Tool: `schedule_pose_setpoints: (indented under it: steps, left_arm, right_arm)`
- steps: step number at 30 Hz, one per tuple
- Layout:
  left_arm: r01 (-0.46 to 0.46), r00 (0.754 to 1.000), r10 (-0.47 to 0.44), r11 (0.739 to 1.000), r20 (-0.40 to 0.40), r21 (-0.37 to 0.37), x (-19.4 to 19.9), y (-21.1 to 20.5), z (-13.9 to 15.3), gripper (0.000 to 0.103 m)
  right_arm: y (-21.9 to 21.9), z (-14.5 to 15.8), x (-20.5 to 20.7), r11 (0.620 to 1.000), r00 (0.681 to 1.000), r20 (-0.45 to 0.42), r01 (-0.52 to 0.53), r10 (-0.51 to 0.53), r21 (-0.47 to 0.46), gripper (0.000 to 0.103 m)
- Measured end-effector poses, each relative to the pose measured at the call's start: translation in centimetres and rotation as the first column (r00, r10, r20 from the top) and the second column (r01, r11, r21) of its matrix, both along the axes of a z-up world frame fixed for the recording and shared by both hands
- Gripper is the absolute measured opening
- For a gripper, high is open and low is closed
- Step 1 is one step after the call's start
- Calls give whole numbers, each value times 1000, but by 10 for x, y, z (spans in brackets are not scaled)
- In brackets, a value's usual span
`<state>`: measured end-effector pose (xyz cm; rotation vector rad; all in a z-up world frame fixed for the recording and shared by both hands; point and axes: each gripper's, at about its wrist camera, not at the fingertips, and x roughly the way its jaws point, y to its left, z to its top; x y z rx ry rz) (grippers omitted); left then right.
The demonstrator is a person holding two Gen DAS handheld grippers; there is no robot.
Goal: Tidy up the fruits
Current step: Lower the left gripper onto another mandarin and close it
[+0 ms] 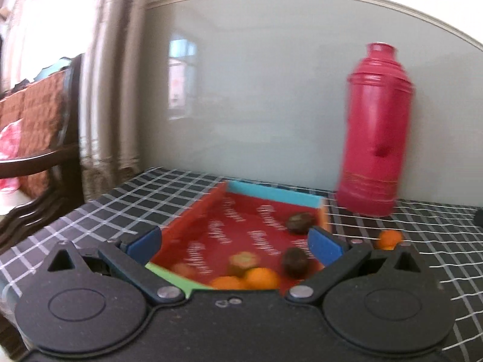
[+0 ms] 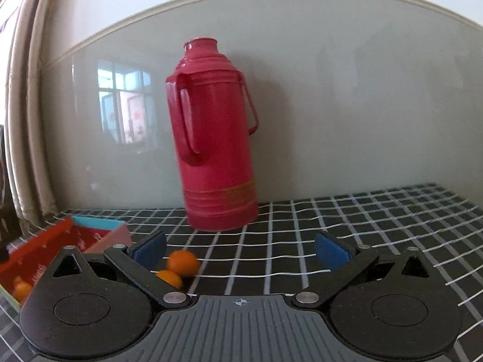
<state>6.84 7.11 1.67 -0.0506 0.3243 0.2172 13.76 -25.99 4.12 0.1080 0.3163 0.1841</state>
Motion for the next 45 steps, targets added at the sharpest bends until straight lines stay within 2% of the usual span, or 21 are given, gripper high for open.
schedule_pose_setpoints:
  steps: [3,8,12,17,22,25,27,31,35,40,45]
  left_arm:
    - [70,998,-70,997,7,28,5,-28,-1,97]
    - [133,991,-133,986,-9,98,16,-66,-7,97]
    - [161,987,-161,984,0,72,26,-83,-9,97]
    - [196,979,-192,979,-64,58,44,-102,-19,95]
    - [231,970,-225,971,-87,67,59,-119,-26,92]
    - [246,965,-239,968,-113,55,68,-124,-32,87]
    - [254,960,-246,966,-130,50,75,-128,-35,79]
    - [272,949,-260,961,-175,45,90,-134,-43,76]
    - [285,934,-273,958,-228,19,106,-137,-52,64]
    - [291,927,-280,957,-251,8,117,-142,-56,62]
    - [290,913,-280,957,-295,-13,130,-146,-60,49]
  right_arm:
    - [-14,-2,-1,1000,1000,-5,7,-7,-28,103]
    - [-41,-7,0,999,999,-22,32,-33,-31,103]
    - [-56,-7,4,998,998,-29,58,-59,-17,103]
    - [-69,-12,13,996,995,-39,86,-87,-35,103]
    - [-86,-20,25,988,985,-89,143,-148,-56,103]
    - [-95,-23,33,983,977,-106,177,-182,-53,103]
    - [-98,-24,39,980,975,-111,188,-194,-62,103]
    - [-98,-29,45,979,974,-111,187,-196,-86,103]
    - [-101,-32,47,976,976,-104,177,-191,-126,103]
    - [-111,-37,52,973,970,-127,189,-206,-134,103]
    - [-118,-42,56,971,965,-147,196,-215,-137,103]
